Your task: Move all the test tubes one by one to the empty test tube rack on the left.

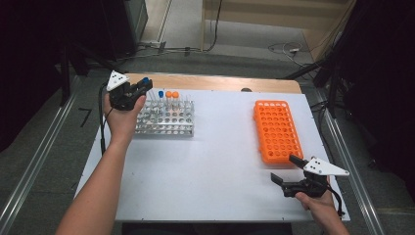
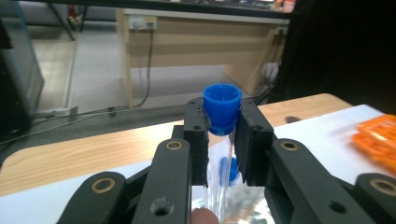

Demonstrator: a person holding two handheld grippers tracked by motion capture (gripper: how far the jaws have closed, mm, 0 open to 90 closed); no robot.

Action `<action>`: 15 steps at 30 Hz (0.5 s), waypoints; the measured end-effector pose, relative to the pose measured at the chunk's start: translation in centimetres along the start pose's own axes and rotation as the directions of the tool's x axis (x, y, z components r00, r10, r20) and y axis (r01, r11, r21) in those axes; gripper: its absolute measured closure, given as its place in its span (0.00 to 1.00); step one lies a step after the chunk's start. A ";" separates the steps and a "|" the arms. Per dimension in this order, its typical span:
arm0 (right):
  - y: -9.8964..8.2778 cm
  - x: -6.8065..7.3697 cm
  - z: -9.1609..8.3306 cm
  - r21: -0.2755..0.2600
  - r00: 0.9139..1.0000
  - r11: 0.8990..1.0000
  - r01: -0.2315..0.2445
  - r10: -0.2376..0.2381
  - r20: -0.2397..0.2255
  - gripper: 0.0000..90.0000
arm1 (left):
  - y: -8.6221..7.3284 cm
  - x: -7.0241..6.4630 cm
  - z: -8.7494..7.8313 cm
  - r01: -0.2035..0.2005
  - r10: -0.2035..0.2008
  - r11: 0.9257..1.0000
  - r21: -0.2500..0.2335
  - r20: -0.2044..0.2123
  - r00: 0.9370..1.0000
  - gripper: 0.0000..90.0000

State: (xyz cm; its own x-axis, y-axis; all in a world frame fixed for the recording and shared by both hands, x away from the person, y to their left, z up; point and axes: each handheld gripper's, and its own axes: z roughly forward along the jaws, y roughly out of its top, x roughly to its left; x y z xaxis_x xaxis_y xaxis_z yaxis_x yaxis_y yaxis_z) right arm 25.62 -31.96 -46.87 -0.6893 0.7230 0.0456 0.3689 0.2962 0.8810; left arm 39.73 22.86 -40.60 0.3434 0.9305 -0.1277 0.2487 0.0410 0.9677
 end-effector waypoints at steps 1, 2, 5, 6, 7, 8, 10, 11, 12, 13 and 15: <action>0.0 0.0 0.0 0.000 1.000 1.000 -0.002 0.002 0.002 0.02 | -0.1 0.1 0.3 0.001 -0.001 1.000 -0.001 -0.011 1.000 0.86; -0.1 -0.1 0.0 -0.001 1.000 1.000 -0.003 0.003 0.002 0.02 | -0.2 0.2 0.5 0.009 -0.009 1.000 -0.002 -0.014 1.000 0.86; -0.2 -0.2 -0.1 -0.001 1.000 1.000 -0.009 0.009 0.002 0.02 | -0.5 0.3 1.1 -0.004 0.004 1.000 0.004 -0.041 0.999 0.86; -0.2 -0.2 -0.1 -0.001 1.000 1.000 -0.009 0.009 0.003 0.02 | -0.6 0.4 1.3 -0.007 0.007 1.000 0.006 -0.047 0.999 0.86; -0.2 -0.2 -0.1 -0.001 1.000 1.000 -0.007 0.007 0.002 0.02 | -0.7 0.5 1.4 -0.002 0.002 1.000 0.001 -0.048 0.999 0.86; -0.2 -0.2 -0.1 -0.002 1.000 1.000 -0.006 0.006 0.000 0.02 | -0.7 0.5 1.4 0.003 -0.003 1.000 -0.003 -0.050 0.999 0.86; -0.2 -0.2 -0.1 -0.003 1.000 1.000 -0.007 0.007 0.000 0.02 | -0.7 0.4 1.5 -0.006 0.006 1.000 -0.003 -0.050 0.999 0.86; -0.2 -0.2 -0.1 -0.003 1.000 1.000 -0.008 0.008 -0.002 0.02 | -0.7 0.3 1.5 -0.018 0.018 1.000 -0.005 -0.048 0.999 0.86; -0.2 -0.3 -0.1 -0.003 1.000 1.000 -0.007 0.007 -0.002 0.02 | -0.7 0.2 1.5 -0.033 0.033 0.999 -0.004 -0.049 0.998 0.85; -0.2 -0.3 -0.1 -0.002 1.000 1.000 -0.006 0.006 -0.002 0.02 | -0.7 0.0 1.5 -0.050 0.050 0.999 -0.003 -0.050 0.997 0.86; -0.3 -0.3 -0.1 -0.001 1.000 1.000 -0.008 0.008 -0.006 0.02 | -0.9 -0.1 1.5 -0.067 0.067 0.998 -0.008 -0.048 0.997 0.86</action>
State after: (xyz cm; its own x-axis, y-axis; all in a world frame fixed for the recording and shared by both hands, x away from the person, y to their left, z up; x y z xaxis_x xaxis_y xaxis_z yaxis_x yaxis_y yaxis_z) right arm 25.61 -32.31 -47.05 -0.6898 0.7219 0.0556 0.3741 0.2896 0.8810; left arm 40.83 22.15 -41.74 0.3150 0.9477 -0.0521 0.2180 -0.0188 0.9758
